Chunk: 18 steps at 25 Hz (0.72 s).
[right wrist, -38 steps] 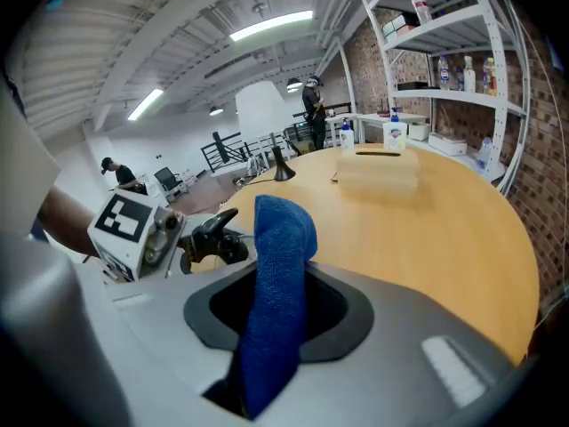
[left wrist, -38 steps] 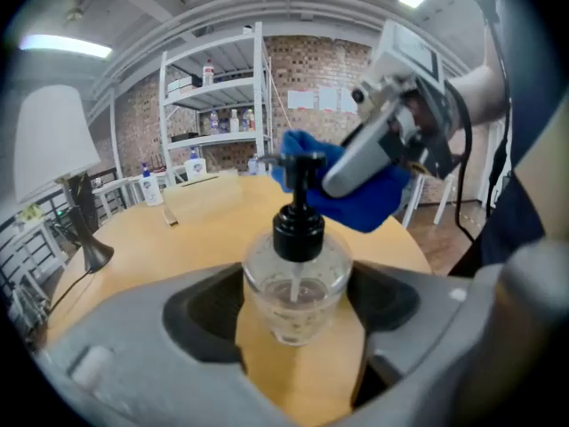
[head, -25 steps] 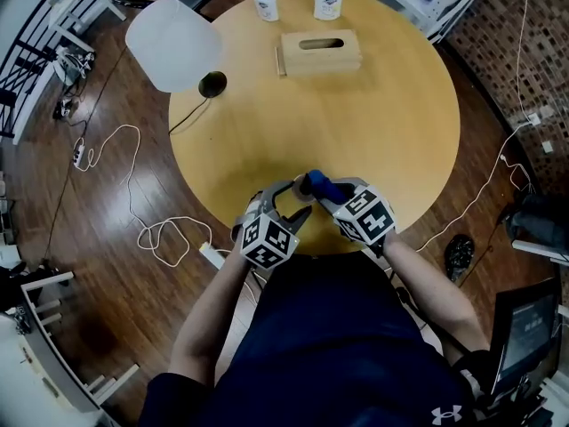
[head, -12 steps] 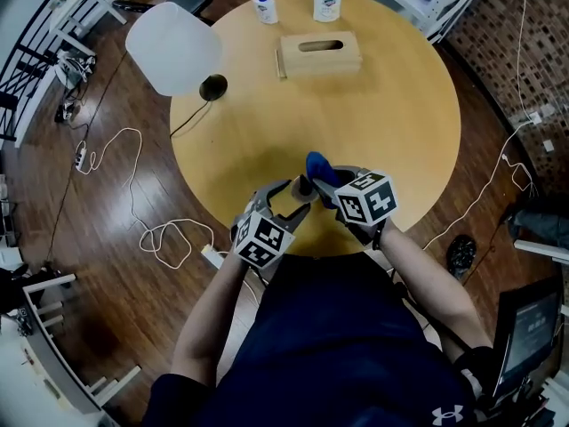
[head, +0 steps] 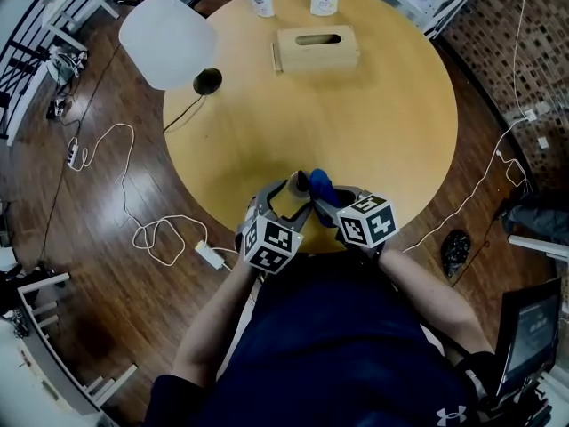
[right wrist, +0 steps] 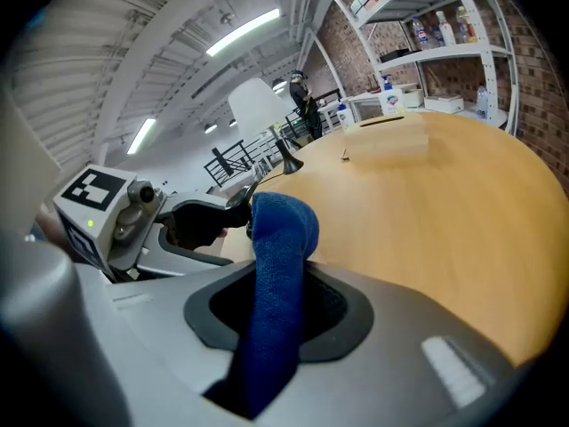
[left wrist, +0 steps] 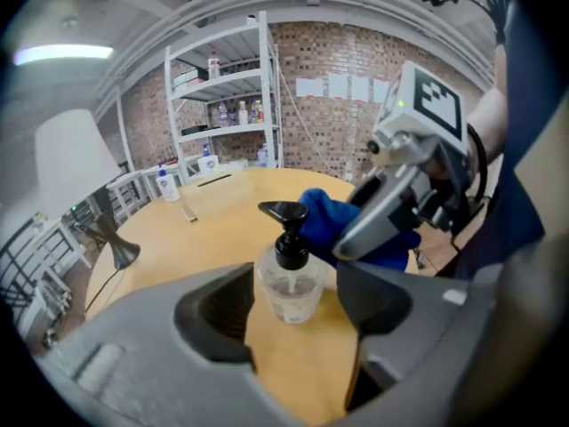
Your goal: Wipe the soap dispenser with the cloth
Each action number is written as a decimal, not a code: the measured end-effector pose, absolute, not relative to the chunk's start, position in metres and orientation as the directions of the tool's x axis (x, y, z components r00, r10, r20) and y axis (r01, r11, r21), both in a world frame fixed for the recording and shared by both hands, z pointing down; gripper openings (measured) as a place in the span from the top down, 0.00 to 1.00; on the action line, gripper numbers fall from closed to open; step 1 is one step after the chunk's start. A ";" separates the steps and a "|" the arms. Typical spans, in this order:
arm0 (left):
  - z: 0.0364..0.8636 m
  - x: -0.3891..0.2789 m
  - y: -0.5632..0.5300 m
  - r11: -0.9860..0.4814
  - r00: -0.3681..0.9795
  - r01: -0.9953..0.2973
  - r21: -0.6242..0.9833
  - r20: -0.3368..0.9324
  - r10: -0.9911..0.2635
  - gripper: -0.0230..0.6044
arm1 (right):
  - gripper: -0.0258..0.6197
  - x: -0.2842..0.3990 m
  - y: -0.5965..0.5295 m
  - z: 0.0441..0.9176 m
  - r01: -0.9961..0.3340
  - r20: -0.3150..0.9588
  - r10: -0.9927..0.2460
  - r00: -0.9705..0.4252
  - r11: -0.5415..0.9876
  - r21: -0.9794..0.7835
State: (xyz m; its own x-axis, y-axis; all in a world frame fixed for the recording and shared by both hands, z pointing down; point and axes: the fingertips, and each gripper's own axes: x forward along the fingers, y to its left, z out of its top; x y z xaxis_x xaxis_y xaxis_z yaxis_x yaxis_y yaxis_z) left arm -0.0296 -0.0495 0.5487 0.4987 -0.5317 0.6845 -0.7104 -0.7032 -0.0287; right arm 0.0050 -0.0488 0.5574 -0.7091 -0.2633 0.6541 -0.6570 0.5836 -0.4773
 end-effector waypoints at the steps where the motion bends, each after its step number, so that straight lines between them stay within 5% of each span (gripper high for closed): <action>1: 0.549 -0.029 -0.048 -0.682 0.486 -0.731 -0.020 0.686 -0.541 0.49 | 0.80 0.007 -0.047 0.558 -0.659 0.656 -0.261 -0.708 0.580 -0.479; 6: 0.557 -0.031 -0.053 -0.604 0.406 -0.796 -0.023 0.721 -0.562 0.42 | 0.80 0.009 -0.101 0.540 -0.701 0.593 -0.391 -0.704 0.519 -0.490; 11: 0.574 -0.024 -0.055 -0.627 0.391 -0.779 -0.015 0.770 -0.505 0.47 | 0.81 -0.014 -0.109 0.550 -0.638 0.595 -0.304 -0.744 0.586 -0.500; 18: 0.575 -0.020 -0.052 -0.842 0.578 -0.539 0.004 0.729 -0.366 0.47 | 0.81 0.006 -0.068 0.552 -0.625 0.547 -0.312 -0.777 0.486 -0.611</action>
State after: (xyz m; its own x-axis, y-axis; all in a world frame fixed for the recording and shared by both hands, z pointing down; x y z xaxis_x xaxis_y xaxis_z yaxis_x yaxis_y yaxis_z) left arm -0.0204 -0.0522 0.5747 0.5782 -0.3661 0.7292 -0.5389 -0.8423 0.0044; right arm 0.0059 -0.0679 0.5519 -0.7767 -0.3119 0.5473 -0.6254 0.4857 -0.6108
